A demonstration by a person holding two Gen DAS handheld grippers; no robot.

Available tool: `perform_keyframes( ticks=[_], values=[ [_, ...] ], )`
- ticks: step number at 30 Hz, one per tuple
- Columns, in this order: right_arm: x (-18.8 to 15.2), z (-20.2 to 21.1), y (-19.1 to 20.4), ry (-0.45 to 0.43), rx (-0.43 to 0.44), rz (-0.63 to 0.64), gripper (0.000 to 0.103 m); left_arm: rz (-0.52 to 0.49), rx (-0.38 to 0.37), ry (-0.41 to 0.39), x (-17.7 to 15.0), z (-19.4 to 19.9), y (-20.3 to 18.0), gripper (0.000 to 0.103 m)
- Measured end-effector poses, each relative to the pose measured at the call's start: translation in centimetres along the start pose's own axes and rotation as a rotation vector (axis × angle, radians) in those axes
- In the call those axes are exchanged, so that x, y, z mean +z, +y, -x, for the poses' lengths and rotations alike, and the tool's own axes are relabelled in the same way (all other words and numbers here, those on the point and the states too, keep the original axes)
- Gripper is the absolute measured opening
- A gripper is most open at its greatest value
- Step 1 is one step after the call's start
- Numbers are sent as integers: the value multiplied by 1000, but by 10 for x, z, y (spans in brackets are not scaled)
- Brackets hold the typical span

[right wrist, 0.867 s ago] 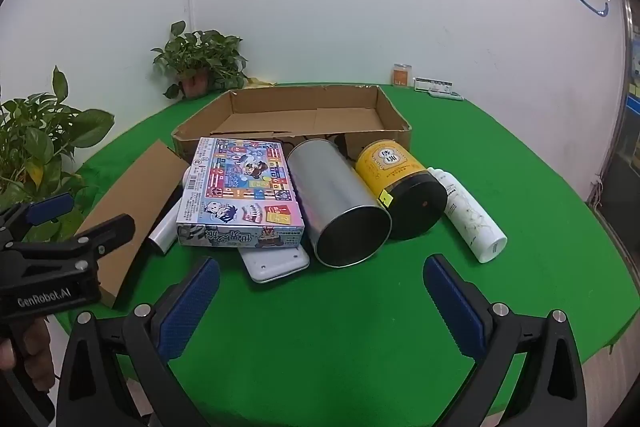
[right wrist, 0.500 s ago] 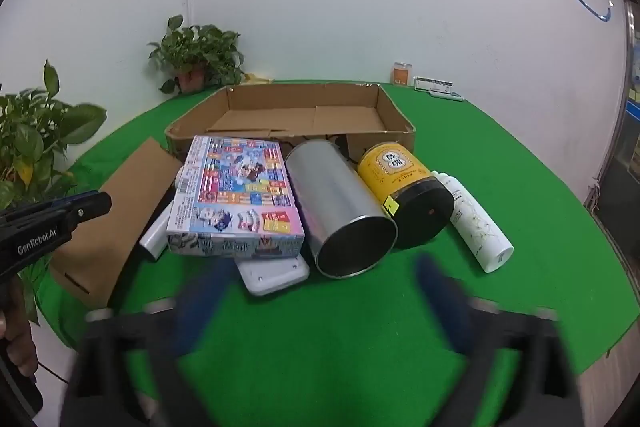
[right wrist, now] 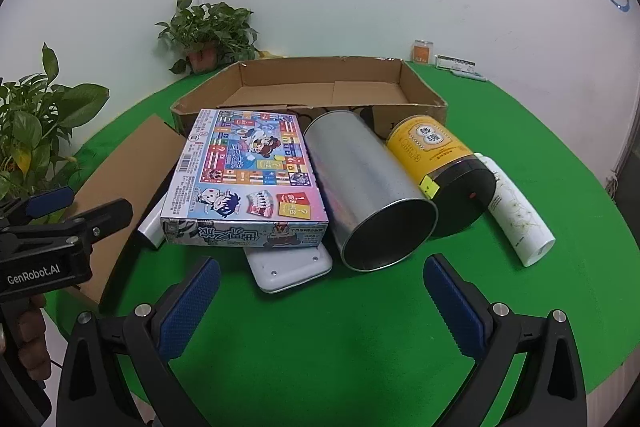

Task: Organize rigid objects
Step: 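Move the left tool toward the long narrow cardboard insert, then grasp the long cardboard insert edge with the left gripper and lift it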

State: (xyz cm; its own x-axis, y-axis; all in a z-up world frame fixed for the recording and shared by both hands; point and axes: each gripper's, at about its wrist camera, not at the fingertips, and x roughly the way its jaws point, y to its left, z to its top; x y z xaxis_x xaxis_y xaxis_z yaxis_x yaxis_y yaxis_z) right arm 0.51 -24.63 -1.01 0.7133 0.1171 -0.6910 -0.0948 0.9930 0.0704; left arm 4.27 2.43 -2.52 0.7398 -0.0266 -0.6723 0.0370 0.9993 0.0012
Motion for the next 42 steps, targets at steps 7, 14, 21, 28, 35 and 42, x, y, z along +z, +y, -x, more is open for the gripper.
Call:
perform_keyframes(
  ticks=[7,14,21,28,35,42],
  values=[
    [-1,-10,-1,26,-48,8,102,-13,-6,-1,2,-1,-8,102],
    [-1,-9,-3,29,-45,7,102,-15,-44,16,5,-4,-14,102],
    [1,-6,-2,17,-58,24,102,-11,-44,22,6,-1,-15,102],
    [5,-3,7,14,-47,46,102,16,-52,26,9,3,-3,102],
    [20,9,40,-15,9,124,102,95,-88,2,14,20,48,102],
    [24,17,103,-18,114,240,102,274,-114,87,3,3,113,102]
  ],
)
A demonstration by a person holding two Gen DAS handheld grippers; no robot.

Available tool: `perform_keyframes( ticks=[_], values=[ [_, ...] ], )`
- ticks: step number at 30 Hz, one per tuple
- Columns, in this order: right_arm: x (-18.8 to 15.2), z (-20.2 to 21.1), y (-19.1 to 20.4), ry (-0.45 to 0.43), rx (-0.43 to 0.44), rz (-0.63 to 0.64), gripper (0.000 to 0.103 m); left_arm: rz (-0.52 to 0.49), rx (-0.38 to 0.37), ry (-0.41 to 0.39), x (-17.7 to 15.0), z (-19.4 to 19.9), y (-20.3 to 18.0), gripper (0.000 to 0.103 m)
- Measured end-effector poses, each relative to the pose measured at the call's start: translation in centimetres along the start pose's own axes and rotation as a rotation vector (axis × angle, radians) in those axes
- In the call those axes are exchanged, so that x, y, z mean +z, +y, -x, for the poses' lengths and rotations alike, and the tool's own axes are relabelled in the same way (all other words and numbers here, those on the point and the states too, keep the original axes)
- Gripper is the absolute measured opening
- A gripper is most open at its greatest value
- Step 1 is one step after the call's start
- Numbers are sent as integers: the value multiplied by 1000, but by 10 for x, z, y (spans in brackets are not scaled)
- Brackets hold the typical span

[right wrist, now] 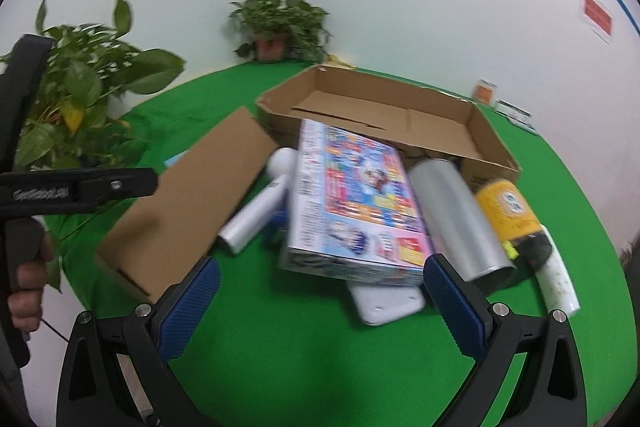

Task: Organize rigid objects
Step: 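Grasp the long cardboard insert edge with the left gripper and lift it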

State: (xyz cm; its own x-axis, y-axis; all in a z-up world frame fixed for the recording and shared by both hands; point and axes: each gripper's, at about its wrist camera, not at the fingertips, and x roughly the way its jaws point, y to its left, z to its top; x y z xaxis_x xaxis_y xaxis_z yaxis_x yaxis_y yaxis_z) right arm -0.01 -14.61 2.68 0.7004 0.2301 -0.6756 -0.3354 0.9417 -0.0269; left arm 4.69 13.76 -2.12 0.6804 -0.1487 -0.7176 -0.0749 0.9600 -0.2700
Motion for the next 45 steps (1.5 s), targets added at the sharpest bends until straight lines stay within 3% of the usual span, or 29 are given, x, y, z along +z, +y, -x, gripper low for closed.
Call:
perform_keyframes(
  ticks=[1,4,5,8,10,15,19,22,25,27,30,33,35,36,37,40,41,43,45],
  values=[
    [2,0,9,1,16,13,102,27,-9,16,0,-4,7,102],
    [6,1,35,5,70,59,102,86,-135,80,-4,-18,19,101],
    [6,2,41,4,83,66,102,99,-173,106,-5,-24,21,95],
    [9,3,59,4,125,89,102,87,-231,182,-11,-39,17,63],
    [8,2,66,10,152,105,102,94,-250,177,-12,-40,13,62],
    [6,-2,70,35,198,107,102,16,-220,107,-7,-19,-9,61],
    [8,1,62,22,250,87,102,-166,-202,47,-7,-2,-47,54],
    [1,8,51,6,278,95,102,-240,-299,58,-14,-1,-71,54],
    [-11,14,37,24,300,97,102,-216,-459,95,-21,-6,-74,54],
    [-18,16,29,31,314,86,102,-209,-522,117,-26,-11,-82,54],
    [-24,19,16,36,353,61,102,-223,-579,137,-33,-16,-89,54],
    [-26,23,10,35,341,77,102,-161,-613,67,-29,-5,-75,54],
    [-26,23,8,36,342,82,102,-76,-610,0,-26,16,-40,64],
    [-26,22,8,39,346,79,102,-26,-587,-20,-24,19,-26,75],
    [-25,19,9,43,347,75,102,20,-539,-27,-22,17,-13,78],
    [-18,7,11,75,349,45,102,111,-323,92,-23,-17,16,77],
    [-15,4,13,84,353,34,101,159,-305,127,-28,-28,27,76],
    [-6,-3,16,108,375,-3,101,235,-341,165,-37,-45,38,76],
    [4,-11,21,125,390,-23,100,221,-373,210,-46,-59,33,74]
  ],
)
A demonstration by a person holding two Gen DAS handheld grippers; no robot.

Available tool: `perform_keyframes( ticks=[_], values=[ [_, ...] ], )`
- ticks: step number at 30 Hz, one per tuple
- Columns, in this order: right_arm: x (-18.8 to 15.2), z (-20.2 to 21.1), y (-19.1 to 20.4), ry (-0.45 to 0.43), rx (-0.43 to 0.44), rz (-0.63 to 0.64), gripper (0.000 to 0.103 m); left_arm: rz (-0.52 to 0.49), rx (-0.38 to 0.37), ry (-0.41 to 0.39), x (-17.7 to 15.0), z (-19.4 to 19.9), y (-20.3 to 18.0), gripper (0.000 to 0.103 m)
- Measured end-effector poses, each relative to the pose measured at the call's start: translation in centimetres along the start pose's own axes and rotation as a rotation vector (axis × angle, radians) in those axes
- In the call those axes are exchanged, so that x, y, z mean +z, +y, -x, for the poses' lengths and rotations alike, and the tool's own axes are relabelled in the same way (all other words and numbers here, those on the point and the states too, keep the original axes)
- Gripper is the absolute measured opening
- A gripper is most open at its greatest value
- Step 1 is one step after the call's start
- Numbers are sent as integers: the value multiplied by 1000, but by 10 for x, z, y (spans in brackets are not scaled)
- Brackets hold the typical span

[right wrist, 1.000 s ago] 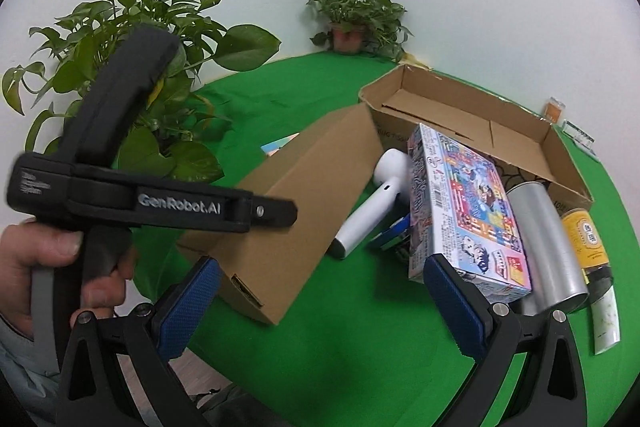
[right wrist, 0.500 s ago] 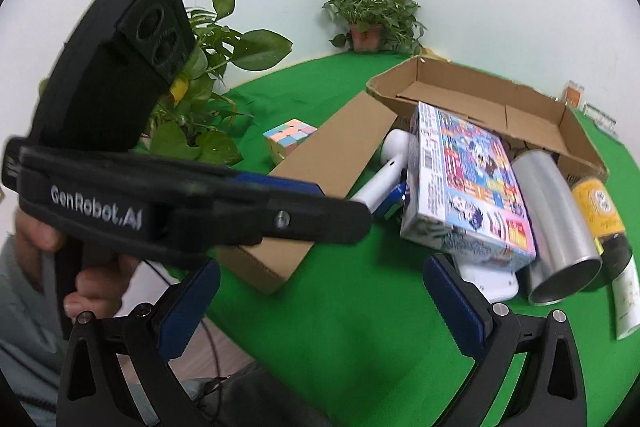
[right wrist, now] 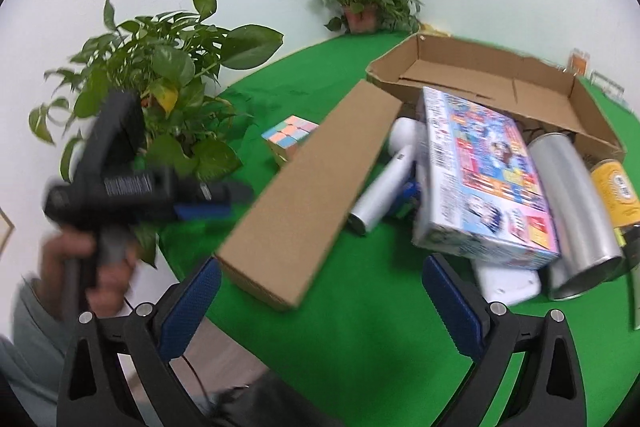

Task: Organize rigid objects
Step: 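Grasp the long cardboard insert edge with the left gripper and lift it, then lower the cardboard insert into the large box and open the left gripper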

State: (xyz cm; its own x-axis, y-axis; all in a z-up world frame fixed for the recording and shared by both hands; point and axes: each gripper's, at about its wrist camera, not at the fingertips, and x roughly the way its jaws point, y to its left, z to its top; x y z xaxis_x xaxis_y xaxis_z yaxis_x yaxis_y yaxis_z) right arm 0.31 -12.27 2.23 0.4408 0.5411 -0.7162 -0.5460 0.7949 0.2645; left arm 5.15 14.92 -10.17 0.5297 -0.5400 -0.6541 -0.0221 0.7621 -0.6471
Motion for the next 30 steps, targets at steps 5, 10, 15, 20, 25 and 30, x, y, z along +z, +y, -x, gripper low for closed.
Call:
perform_keyframes(
  ticks=[5,10,15,20,25,30],
  values=[
    [23,-29,24,25,-44,7,86,-8,9,64,-7,-18,0,46],
    [28,-64,32,119,-132,7,60,8,13,84,-12,-21,6,22],
    [24,-62,41,104,-208,65,39,-20,-23,71,-17,-15,1,8],
    [18,-59,37,114,-275,64,23,-68,29,13,-19,-10,-21,8],
    [13,-42,27,66,-239,7,20,-171,131,-69,-22,10,-57,8],
    [27,-7,27,-70,-218,-23,18,-269,168,-163,-9,33,-95,8]
  ],
)
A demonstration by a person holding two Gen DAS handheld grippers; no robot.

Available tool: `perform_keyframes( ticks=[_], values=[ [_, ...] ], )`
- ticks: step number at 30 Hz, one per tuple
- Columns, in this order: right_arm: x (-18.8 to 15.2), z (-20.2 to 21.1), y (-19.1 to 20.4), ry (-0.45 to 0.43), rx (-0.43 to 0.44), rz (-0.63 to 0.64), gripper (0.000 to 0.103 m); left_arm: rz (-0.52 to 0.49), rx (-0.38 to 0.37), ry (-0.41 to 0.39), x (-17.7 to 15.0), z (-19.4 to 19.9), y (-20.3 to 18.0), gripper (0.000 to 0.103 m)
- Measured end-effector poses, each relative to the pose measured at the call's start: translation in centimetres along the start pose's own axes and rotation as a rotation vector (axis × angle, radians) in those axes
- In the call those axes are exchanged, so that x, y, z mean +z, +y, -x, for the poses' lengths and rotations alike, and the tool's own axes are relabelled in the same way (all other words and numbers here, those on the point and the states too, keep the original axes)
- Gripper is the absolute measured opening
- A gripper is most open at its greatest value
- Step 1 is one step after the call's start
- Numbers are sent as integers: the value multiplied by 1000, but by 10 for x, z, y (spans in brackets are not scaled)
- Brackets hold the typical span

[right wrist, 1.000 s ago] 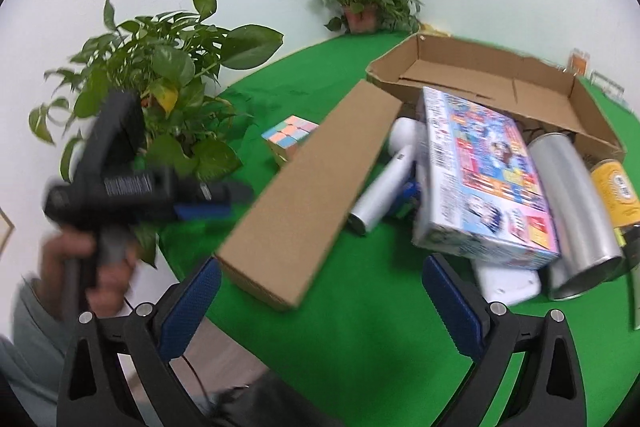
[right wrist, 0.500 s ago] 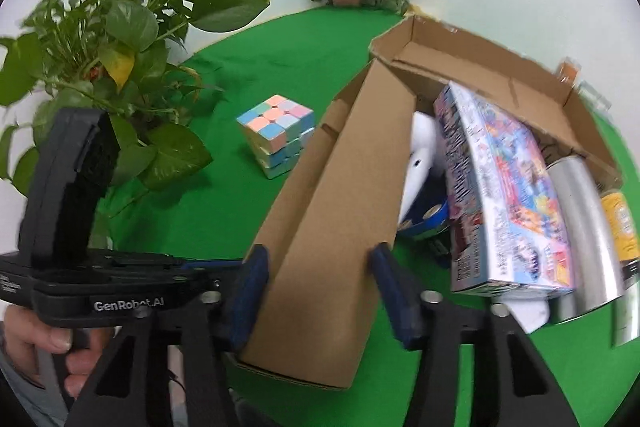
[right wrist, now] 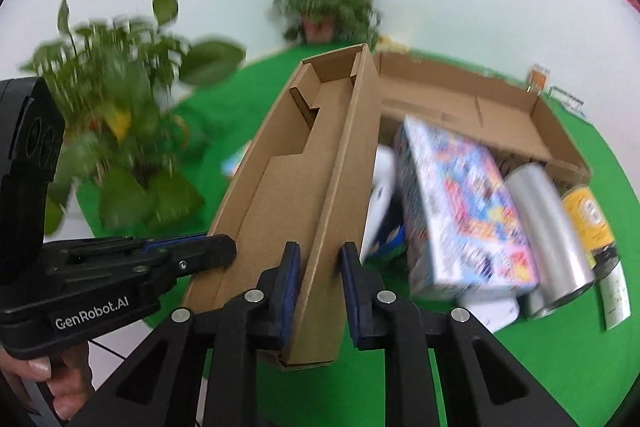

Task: Organize rigid objects
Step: 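Lower the cardboard insert into the large box and open the left gripper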

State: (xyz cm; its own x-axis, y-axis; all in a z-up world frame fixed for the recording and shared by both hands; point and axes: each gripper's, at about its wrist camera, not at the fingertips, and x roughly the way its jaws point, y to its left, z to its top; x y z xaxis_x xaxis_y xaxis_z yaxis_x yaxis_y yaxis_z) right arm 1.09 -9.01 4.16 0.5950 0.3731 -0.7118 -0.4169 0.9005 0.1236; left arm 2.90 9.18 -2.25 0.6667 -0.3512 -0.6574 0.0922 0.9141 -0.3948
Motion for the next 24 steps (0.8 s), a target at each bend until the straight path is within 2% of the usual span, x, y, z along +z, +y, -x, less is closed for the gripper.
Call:
perform_keyframes(
  ticks=[5,9,12,16,18,22,24],
  values=[
    [45,28,-18,-123,-3,-33,18,-133,21,-97,56,14,-42,8],
    [105,41,-44,-219,-42,-37,18,-202,5,-153,120,8,-60,8],
    [146,38,-67,-240,-56,-56,18,-249,23,-167,159,-7,-75,8],
    [201,12,-98,-190,-64,-89,17,-266,61,-114,203,-38,-82,7],
    [226,-14,-114,-134,-41,-110,17,-278,112,-94,221,-57,-83,7],
    [254,-75,-141,-27,32,-169,16,-247,160,-32,241,-100,-60,7],
    [260,-116,-149,43,70,-196,16,-224,185,25,245,-130,-41,7]
  ],
)
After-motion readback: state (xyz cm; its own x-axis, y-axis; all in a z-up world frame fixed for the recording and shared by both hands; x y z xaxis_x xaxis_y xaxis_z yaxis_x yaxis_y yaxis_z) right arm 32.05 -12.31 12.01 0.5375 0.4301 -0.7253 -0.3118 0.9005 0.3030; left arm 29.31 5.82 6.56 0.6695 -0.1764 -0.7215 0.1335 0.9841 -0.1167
